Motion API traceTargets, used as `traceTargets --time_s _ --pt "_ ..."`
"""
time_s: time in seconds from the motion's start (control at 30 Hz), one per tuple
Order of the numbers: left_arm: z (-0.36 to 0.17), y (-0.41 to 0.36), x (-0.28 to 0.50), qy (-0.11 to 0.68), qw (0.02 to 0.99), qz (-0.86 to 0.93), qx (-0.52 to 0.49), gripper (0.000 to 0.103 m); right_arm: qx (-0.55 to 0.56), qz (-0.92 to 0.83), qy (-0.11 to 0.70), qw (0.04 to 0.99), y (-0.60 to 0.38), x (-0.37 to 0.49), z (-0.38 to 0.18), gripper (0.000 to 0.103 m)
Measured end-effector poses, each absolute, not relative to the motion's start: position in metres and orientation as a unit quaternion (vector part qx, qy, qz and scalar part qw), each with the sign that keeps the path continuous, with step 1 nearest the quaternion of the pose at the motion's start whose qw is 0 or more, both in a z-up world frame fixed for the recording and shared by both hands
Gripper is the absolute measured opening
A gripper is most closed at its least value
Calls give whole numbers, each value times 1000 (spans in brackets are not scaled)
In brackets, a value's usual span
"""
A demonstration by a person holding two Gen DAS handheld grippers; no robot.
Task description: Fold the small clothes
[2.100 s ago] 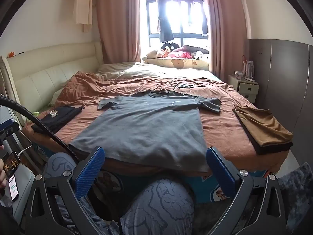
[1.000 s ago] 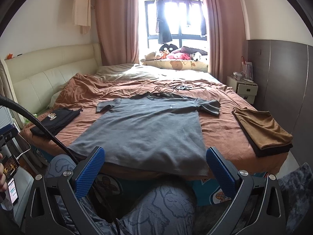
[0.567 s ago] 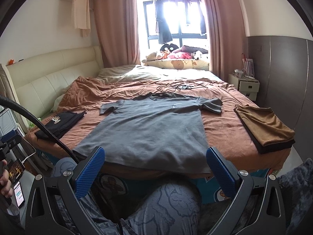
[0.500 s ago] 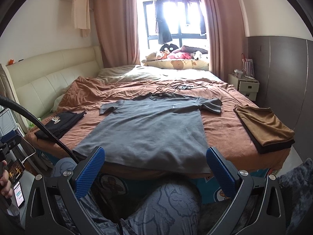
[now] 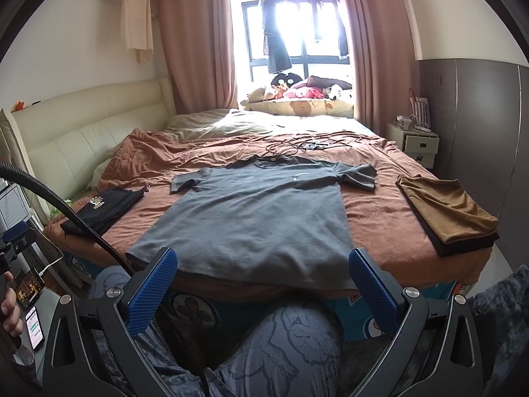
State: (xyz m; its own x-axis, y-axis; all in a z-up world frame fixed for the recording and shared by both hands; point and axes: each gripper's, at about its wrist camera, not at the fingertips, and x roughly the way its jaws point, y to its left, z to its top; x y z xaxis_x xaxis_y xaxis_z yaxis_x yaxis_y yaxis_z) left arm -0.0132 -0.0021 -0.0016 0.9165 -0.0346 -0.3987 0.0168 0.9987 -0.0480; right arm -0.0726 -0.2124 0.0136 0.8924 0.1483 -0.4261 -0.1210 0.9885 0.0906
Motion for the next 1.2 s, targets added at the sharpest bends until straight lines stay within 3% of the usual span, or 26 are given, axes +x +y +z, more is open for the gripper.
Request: traceTargets --time_s 0.77,1.2 --pt "2 8 2 206 978 -9 -25 103 30 71 220 972 -203 -51 17 103" --pt "-7 37 31 229 971 5 -64 103 -4 100 231 968 -177 6 19 103"
